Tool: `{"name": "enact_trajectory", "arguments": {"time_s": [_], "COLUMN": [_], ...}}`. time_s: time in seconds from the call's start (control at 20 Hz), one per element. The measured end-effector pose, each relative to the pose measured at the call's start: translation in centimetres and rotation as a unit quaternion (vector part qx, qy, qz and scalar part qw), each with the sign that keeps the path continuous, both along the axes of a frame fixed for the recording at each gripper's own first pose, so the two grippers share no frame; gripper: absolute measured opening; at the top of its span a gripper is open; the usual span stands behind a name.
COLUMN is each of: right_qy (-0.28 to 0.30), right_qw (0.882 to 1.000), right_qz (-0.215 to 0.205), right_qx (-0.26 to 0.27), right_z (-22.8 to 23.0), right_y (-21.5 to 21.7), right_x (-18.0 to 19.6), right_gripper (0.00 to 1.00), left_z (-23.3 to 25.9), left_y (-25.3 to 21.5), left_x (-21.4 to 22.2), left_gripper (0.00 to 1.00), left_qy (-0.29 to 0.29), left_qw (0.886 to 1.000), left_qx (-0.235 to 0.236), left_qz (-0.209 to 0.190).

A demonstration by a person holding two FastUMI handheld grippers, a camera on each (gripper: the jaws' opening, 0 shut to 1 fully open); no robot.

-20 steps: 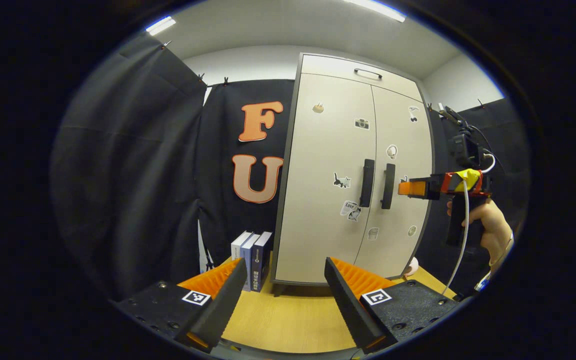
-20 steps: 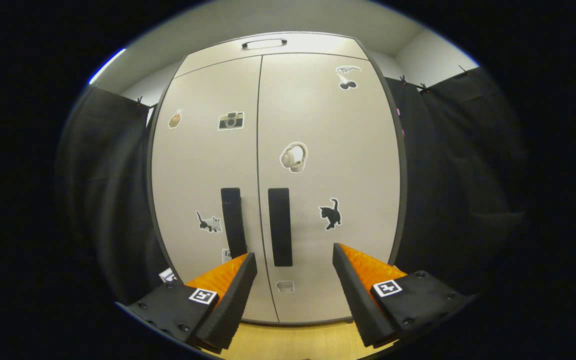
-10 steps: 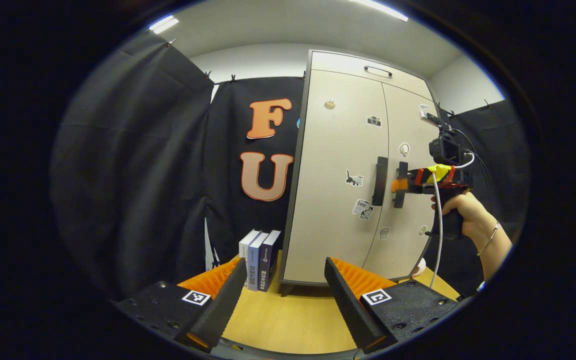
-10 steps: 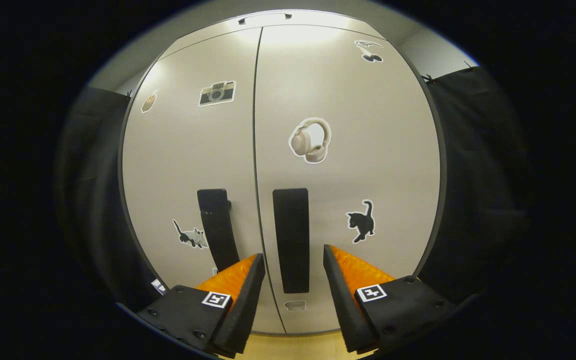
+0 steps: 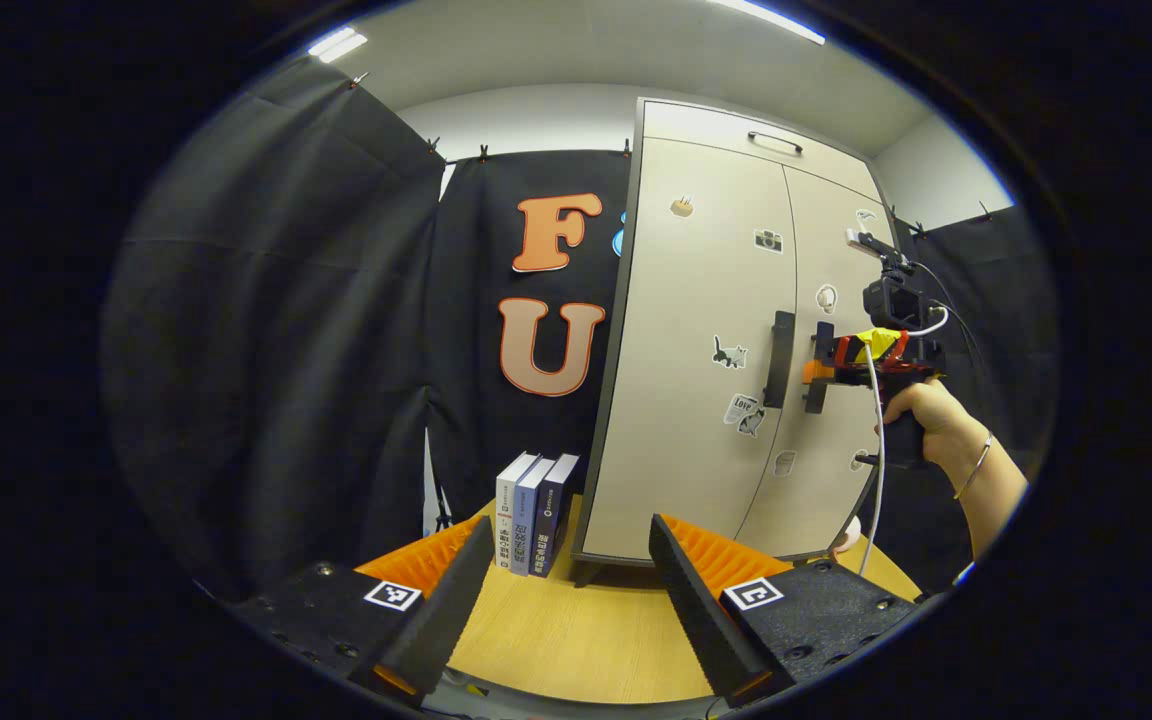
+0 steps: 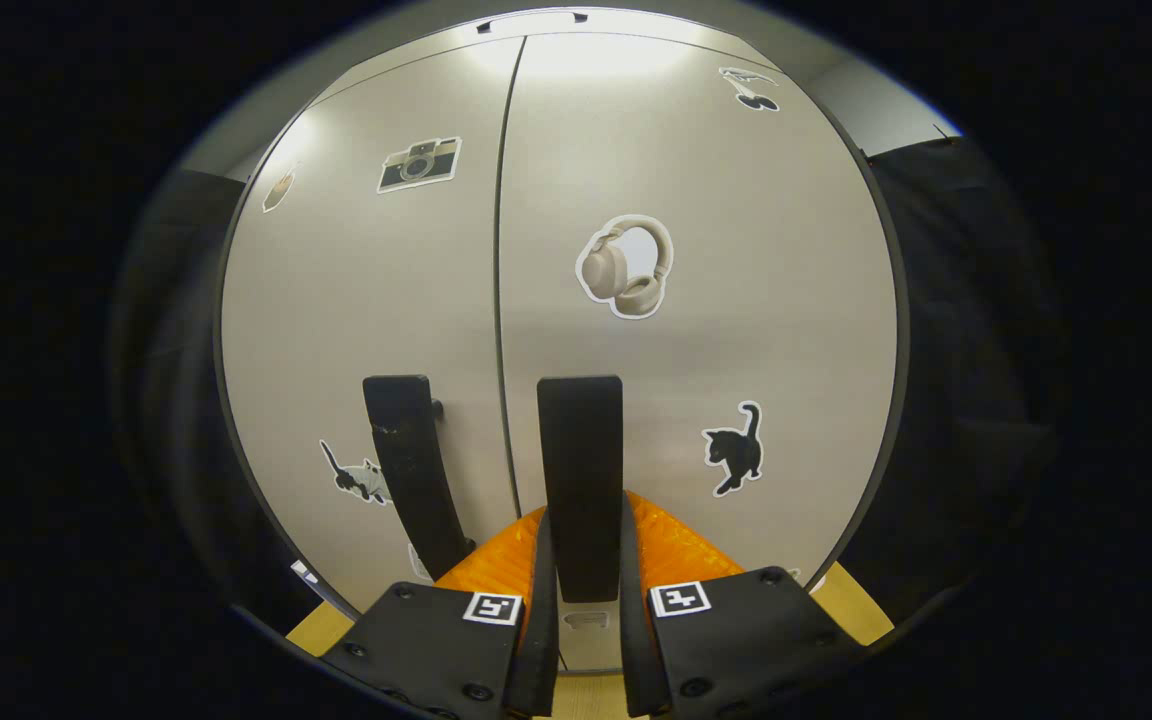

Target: Open the right door of the double-door shoe cabinet with the right hand, and open the left door with the left hand.

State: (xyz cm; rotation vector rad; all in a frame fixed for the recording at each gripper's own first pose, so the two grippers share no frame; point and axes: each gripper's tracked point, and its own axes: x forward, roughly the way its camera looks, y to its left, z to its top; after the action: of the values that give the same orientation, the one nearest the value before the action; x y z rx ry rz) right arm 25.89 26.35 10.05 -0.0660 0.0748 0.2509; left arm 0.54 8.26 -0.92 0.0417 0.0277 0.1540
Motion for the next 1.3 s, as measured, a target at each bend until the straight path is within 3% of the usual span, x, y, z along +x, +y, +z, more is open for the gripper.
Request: {"name": "enact_trajectory", "arguments": {"time_s": [0.05, 0.1, 0.4, 0.7, 1.1, 1.15, 1.3], "right_qy": [0.004, 0.007, 0.015, 0.009, 0.006, 0.005, 0.007], "right_qw": [1.000, 1.000, 0.999, 1.000, 1.000, 0.999, 1.000], "right_qz": [0.002, 0.002, 0.029, 0.022, 0.024, 0.025, 0.017], "right_qx": [0.001, 0.001, -0.011, -0.011, 0.014, 0.025, 0.017], "right_z": [-0.2, -0.2, -0.1, 0.1, 0.1, 0.2, -0.1], "right_y": [-0.1, -0.1, -0.8, -2.0, -3.2, -3.1, -3.5], "right_x": [-0.1, -0.1, -1.8, -3.0, -4.4, -4.7, -5.0], "right_gripper": [0.33, 0.27, 0.27, 0.27, 0.27, 0.18, 0.18], "left_z": [0.0, 0.0, -0.3, 0.6, 1.0, 1.0, 1.0], "left_y": [0.1, 0.0, -0.8, -1.7, 0.0, 0.1, 0.0], "left_x": [-0.3, -0.6, -2.1, -3.8, -4.8, -4.8, -4.8], "left_gripper": [0.95, 0.95, 0.95, 0.95, 0.95, 0.95, 0.95], "left_qy": [-0.001, -0.001, 0.004, -0.009, -0.018, -0.017, -0.018], "left_qw": [1.000, 1.000, 1.000, 1.000, 1.000, 1.000, 0.999], "left_qx": [-0.001, -0.004, -0.026, -0.013, -0.018, -0.020, -0.027], "left_qz": [0.002, 0.004, -0.011, -0.016, 0.012, 0.015, 0.014]}}
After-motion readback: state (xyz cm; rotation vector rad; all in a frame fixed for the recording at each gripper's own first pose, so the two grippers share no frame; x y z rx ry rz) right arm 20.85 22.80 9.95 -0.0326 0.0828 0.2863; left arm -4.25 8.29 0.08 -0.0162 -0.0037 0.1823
